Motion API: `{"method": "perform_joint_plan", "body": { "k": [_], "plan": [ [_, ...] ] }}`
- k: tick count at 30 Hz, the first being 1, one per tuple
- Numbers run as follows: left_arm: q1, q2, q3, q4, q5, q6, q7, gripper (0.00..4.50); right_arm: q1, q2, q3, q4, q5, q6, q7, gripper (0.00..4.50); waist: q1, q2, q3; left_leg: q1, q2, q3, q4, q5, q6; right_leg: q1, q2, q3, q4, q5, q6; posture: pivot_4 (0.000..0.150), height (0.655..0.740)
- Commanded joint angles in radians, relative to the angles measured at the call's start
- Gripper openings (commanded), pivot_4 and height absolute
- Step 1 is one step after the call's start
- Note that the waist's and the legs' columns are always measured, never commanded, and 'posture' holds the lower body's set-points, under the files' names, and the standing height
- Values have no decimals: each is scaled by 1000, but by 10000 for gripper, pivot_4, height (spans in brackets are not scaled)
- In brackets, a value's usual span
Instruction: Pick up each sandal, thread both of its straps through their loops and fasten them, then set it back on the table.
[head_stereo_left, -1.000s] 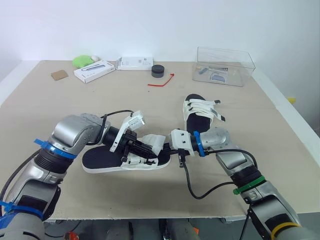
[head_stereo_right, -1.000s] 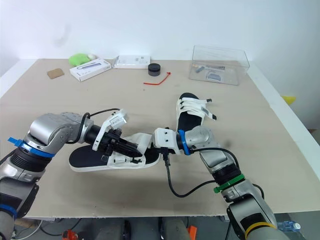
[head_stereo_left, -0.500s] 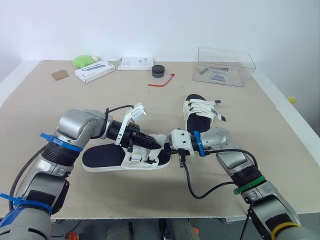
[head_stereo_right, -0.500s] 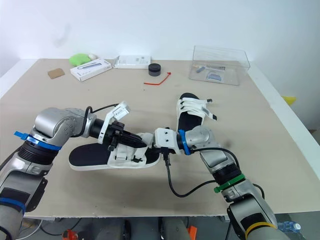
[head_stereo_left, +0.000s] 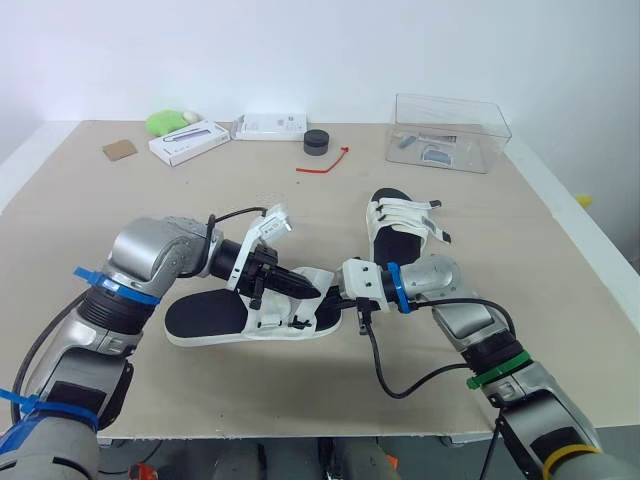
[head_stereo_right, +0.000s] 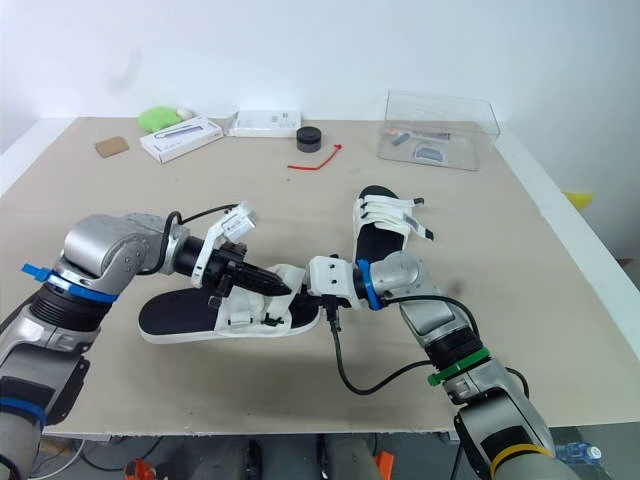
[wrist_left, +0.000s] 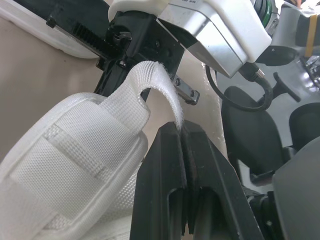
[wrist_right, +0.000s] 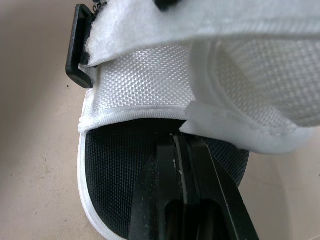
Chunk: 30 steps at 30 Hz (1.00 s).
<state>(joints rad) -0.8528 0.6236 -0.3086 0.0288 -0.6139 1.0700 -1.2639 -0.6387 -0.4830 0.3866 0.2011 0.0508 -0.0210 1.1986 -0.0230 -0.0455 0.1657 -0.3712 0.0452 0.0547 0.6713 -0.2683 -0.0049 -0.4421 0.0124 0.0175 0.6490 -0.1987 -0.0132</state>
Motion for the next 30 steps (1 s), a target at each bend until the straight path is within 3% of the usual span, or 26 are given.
{"method": "perform_joint_plan", "body": {
  "k": [1,7,15,21,30],
  "plan": [
    [14,21,12,-28,22,-49,-4,424,1,-11,5,9,-28,4,0,0,0,0,0,0,0,0,0,0,0,0,0,0,0,0,0,1500,7400],
    [66,27,18,-40,56,-128,7,424,0,-14,6,7,-28,3,4,0,0,0,0,0,0,0,0,0,0,0,0,0,0,0,0,1500,7400],
    [110,8,112,-105,2,-135,58,424,0,-20,5,5,-28,2,9,0,0,0,0,0,0,0,0,0,0,0,0,0,0,0,0,1500,7400],
    [155,65,124,-186,-42,-119,8,424,-5,-18,7,12,-28,0,13,0,-1,0,0,0,0,0,0,0,0,0,0,0,0,0,0,1500,7400],
    [203,124,50,-188,68,-224,15,424,-10,-15,6,20,-27,-2,13,0,0,0,0,0,0,0,0,0,0,0,0,0,0,0,0,1500,7400]
  ]
}}
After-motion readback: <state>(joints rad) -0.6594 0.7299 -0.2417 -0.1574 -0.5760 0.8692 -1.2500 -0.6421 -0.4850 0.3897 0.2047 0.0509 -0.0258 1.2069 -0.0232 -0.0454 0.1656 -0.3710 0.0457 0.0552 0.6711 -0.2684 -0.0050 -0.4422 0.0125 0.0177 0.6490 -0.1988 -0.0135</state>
